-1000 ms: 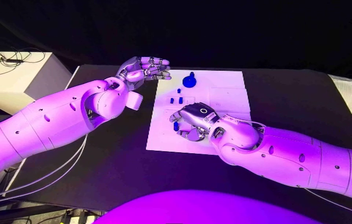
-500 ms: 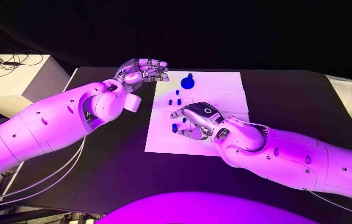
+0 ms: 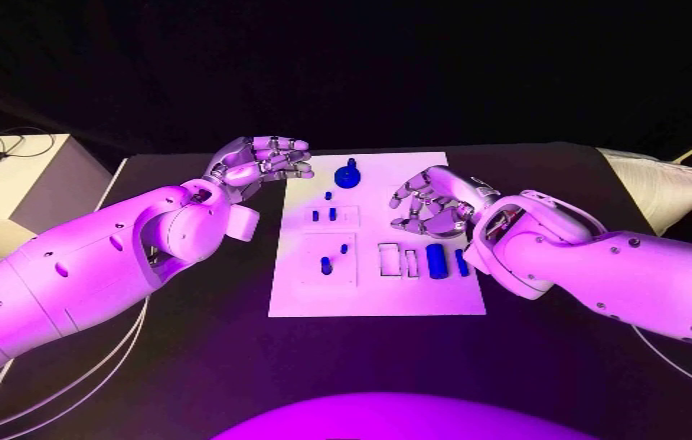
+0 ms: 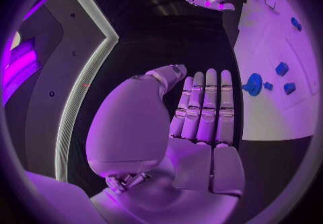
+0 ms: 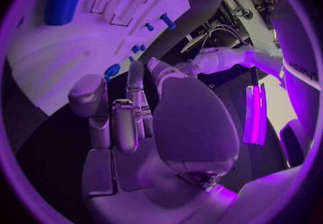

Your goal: Assemble the parts on the task board

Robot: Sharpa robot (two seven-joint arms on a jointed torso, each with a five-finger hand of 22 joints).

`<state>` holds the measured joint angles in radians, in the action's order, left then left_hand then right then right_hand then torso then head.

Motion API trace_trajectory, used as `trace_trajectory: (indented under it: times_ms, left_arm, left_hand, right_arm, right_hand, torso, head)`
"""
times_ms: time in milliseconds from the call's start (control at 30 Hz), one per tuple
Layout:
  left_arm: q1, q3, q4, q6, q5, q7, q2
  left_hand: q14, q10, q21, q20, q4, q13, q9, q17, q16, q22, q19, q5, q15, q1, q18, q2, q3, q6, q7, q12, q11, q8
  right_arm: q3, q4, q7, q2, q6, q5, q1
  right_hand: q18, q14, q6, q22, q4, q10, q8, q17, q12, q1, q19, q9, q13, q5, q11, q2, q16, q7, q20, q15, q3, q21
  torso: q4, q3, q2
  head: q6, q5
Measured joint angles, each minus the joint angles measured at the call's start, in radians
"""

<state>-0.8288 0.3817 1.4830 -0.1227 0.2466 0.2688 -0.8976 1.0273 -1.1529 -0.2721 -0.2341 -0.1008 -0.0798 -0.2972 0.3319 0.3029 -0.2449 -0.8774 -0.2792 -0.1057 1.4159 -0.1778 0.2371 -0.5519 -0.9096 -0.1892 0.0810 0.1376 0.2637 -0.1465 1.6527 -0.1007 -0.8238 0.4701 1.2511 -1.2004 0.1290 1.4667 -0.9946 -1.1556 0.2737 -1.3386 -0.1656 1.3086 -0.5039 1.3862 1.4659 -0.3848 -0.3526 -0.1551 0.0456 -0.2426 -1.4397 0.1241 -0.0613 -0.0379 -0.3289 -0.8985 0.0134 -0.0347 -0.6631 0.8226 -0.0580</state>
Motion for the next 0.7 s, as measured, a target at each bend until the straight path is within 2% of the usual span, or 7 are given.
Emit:
trace_trajectory:
  times_ms: [33, 100, 167, 267, 400, 567, 700]
  left_arm:
    - [0.002, 0.0, -0.001, 0.0, 0.0, 0.0, 0.0]
    - [0.005, 0.0, -0.002, 0.0, 0.0, 0.0, 0.0]
    - [0.007, 0.0, -0.003, 0.001, -0.001, 0.0, 0.001]
    - [0.011, 0.0, -0.004, 0.002, -0.001, 0.001, 0.001]
    - [0.014, 0.0, -0.004, 0.004, -0.001, 0.001, 0.0]
    - [0.016, 0.0, -0.002, 0.007, -0.002, 0.002, -0.003]
    - [0.016, 0.0, -0.001, 0.009, -0.002, 0.002, -0.004]
  left_hand:
    - [0.0, 0.0, 0.0, 0.0, 0.0, 0.0, 0.0, 0.0, 0.0, 0.0, 0.0, 0.0, 0.0, 0.0, 0.0, 0.0, 0.0, 0.0, 0.0, 0.0, 0.0, 0.0]
    - [0.0, 0.0, 0.0, 0.0, 0.0, 0.0, 0.0, 0.0, 0.0, 0.0, 0.0, 0.0, 0.0, 0.0, 0.0, 0.0, 0.0, 0.0, 0.0, 0.0, 0.0, 0.0]
    - [0.0, 0.0, 0.0, 0.0, 0.0, 0.0, 0.0, 0.0, 0.0, 0.0, 0.0, 0.0, 0.0, 0.0, 0.0, 0.0, 0.0, 0.0, 0.0, 0.0, 0.0, 0.0]
    - [0.0, 0.0, 0.0, 0.0, 0.0, 0.0, 0.0, 0.001, 0.0, 0.002, 0.0, 0.0, 0.0, 0.0, 0.0, 0.0, 0.0, 0.0, 0.0, 0.0, 0.0, 0.0]
    - [0.0, 0.0, 0.0, 0.0, 0.0, 0.0, 0.0, 0.001, 0.0, 0.002, 0.0, 0.0, 0.0, 0.0, 0.0, 0.0, 0.0, 0.0, 0.0, 0.0, 0.0, 0.0]
    - [0.0, 0.0, 0.0, 0.0, 0.0, 0.0, 0.0, 0.002, 0.0, 0.003, 0.0, 0.0, 0.0, 0.0, 0.0, 0.0, 0.0, 0.0, 0.0, 0.0, 0.0, 0.0]
    - [0.0, 0.0, 0.004, 0.0, 0.0, 0.0, 0.0, 0.002, -0.006, 0.004, 0.0, 0.0, 0.0, 0.0, 0.0, 0.0, 0.0, 0.0, 0.0, 0.0, 0.0, 0.0]
  right_arm:
    - [0.001, 0.004, -0.009, -0.014, -0.014, -0.029, -0.007]
    - [0.001, 0.011, -0.038, -0.045, -0.049, -0.087, -0.017]
    - [0.001, 0.016, -0.07, -0.065, -0.079, -0.123, -0.022]
    - [0.0, 0.025, -0.131, -0.094, -0.123, -0.154, -0.026]
    - [-0.002, 0.033, -0.221, -0.122, -0.164, -0.161, -0.028]
    - [-0.006, 0.049, -0.307, -0.14, -0.19, -0.147, -0.025]
    - [-0.008, 0.066, -0.36, -0.144, -0.205, -0.123, -0.02]
  right_hand:
    - [-0.017, 0.0, -0.006, -0.026, 0.0, -0.011, -0.031, 0.0, -0.235, -0.024, -0.001, -0.029, -0.298, -0.006, -0.017, 0.012, -0.011, -0.007, 0.007, -0.01, 0.035, -0.037]
    - [-0.021, 0.0, -0.004, -0.075, 0.007, -0.046, -0.07, 0.0, -0.594, -0.079, 0.0, -0.068, -0.714, -0.012, -0.022, 0.039, -0.044, -0.016, 0.012, -0.009, 0.076, -0.107]
    - [-0.038, 0.0, -0.006, -0.126, 0.012, -0.103, -0.103, 0.0, -0.845, -0.127, 0.0, -0.101, -0.914, -0.031, -0.03, 0.057, -0.081, -0.021, 0.012, -0.009, 0.115, -0.184]
    - [-0.052, 0.0, -0.007, -0.151, 0.017, -0.125, -0.139, 0.0, -0.962, -0.166, 0.0, -0.139, -0.953, -0.05, -0.035, 0.081, -0.116, -0.031, 0.019, -0.016, 0.164, -0.274]
    - [-0.053, 0.0, -0.01, -0.153, 0.018, -0.128, -0.155, 0.0, -1.002, -0.188, 0.0, -0.159, -0.956, -0.056, -0.035, 0.099, -0.128, -0.036, 0.019, -0.016, 0.196, -0.333]
    - [-0.053, 0.0, -0.023, -0.153, 0.019, -0.126, -0.171, 0.0, -1.016, -0.217, 0.0, -0.171, -0.956, -0.056, -0.04, 0.106, -0.128, -0.05, 0.02, -0.023, 0.235, -0.366]
    - [-0.068, -0.002, -0.031, -0.153, 0.02, -0.13, -0.183, 0.0, -1.018, -0.234, 0.0, -0.179, -0.956, -0.056, -0.044, 0.109, -0.128, -0.057, 0.026, -0.029, 0.274, -0.381]
  torso:
    - [0.0023, 0.0001, 0.002]
    - [0.0059, 0.0009, 0.005]
    - [0.0099, 0.0013, 0.009]
    - [0.0148, 0.0025, 0.013]
    - [0.02, 0.0035, 0.018]
    - [0.0244, 0.0081, 0.021]
    - [0.0248, 0.0097, 0.021]
  head:
    - [-0.001, 0.006]
    - [-0.003, 0.014]
    - [-0.005, 0.02]
    - [-0.008, 0.029]
    - [-0.008, 0.037]
    - [-0.005, 0.046]
    - [-0.003, 0.049]
